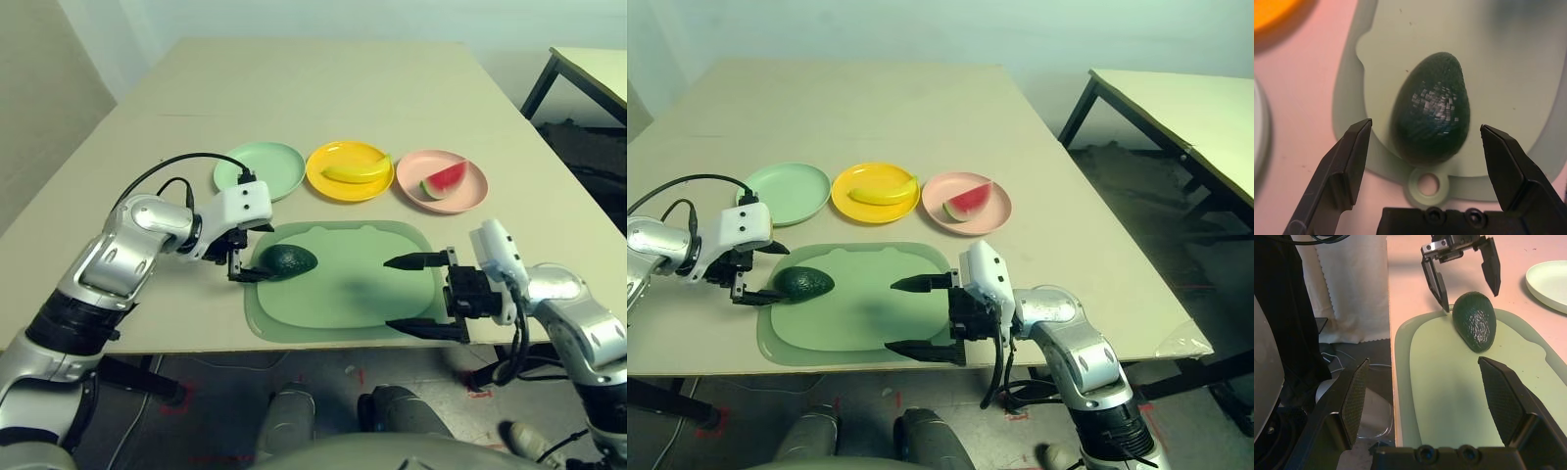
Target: Place the fruits into color-matched plates.
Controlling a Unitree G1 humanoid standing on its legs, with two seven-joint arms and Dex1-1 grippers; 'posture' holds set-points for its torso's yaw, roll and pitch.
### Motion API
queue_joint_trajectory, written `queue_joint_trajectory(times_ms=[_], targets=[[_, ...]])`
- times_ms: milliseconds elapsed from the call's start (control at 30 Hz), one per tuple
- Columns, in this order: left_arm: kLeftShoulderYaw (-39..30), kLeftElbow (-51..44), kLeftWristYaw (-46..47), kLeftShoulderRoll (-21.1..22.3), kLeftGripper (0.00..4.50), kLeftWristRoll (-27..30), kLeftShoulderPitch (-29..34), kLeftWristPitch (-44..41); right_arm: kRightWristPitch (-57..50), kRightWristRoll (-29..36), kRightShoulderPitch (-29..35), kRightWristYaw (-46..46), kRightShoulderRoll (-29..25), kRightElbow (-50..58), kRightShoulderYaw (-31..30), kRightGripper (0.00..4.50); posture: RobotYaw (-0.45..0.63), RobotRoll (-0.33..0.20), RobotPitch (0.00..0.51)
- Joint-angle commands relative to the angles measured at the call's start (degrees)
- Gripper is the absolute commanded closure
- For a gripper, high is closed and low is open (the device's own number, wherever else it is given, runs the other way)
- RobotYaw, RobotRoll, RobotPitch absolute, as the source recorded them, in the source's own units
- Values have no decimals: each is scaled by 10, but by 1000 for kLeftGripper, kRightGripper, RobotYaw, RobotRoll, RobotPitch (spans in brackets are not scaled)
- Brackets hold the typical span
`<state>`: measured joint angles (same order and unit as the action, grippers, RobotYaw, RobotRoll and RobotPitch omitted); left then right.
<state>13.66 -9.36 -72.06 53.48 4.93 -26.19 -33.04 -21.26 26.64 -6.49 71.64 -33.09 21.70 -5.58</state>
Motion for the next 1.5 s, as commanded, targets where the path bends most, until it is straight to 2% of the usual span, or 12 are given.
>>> queue_joint_trajectory(times_ms=[33, 333, 367, 500, 700, 800, 1000, 1033, 1100, 1167, 1467, 1500], targets=[[12, -11, 7, -6, 0, 0, 4, -4, 7, 6, 2, -4, -12, 5, -5, 27, 85, 0, 64], [22, 31, 34, -34, 0, -17, 17, 48, 22, 0, 17, -6, -32, 10, -16, 27, 70, 0, 61], [22, 36, 35, -37, 190, -17, 17, 53, 23, 0, 18, -8, -33, 10, -16, 3, 70, 0, 61], [26, 55, 33, -40, 1256, -18, 18, 66, 24, 4, 19, -17, -37, 17, -19, 0, 70, 0, 61], [30, 61, 28, -40, 3514, -16, 19, 68, 26, 6, 26, -27, -39, 25, -20, 0, 49, 0, 53], [29, 59, 25, -37, 4468, -14, 18, 65, 27, 6, 27, -31, -37, 27, -23, 0, 46, 0, 54], [21, 44, 21, -27, 4468, -8, 15, 49, 30, 6, 37, -36, -35, 34, -29, 0, 44, 0, 54], [20, 43, 20, -24, 4296, -8, 16, 48, 30, 6, 38, -36, -35, 35, -30, 0, 43, 0, 53], [16, 46, 22, -19, 3848, -8, 17, 49, 30, 6, 40, -37, -35, 35, -32, 0, 42, 0, 51], [15, 51, 25, -12, 3219, -13, 18, 56, 34, 4, 43, -36, -36, 34, -33, 0, 42, 0, 50], [17, 52, 30, -3, 22, -14, 29, 67, 48, 0, 55, -26, -52, 24, -33, 0, 39, 0, 49], [17, 51, 30, -3, 22, -13, 29, 65, 49, 0, 56, -25, -54, 24, -33, 0, 40, 0, 49]])
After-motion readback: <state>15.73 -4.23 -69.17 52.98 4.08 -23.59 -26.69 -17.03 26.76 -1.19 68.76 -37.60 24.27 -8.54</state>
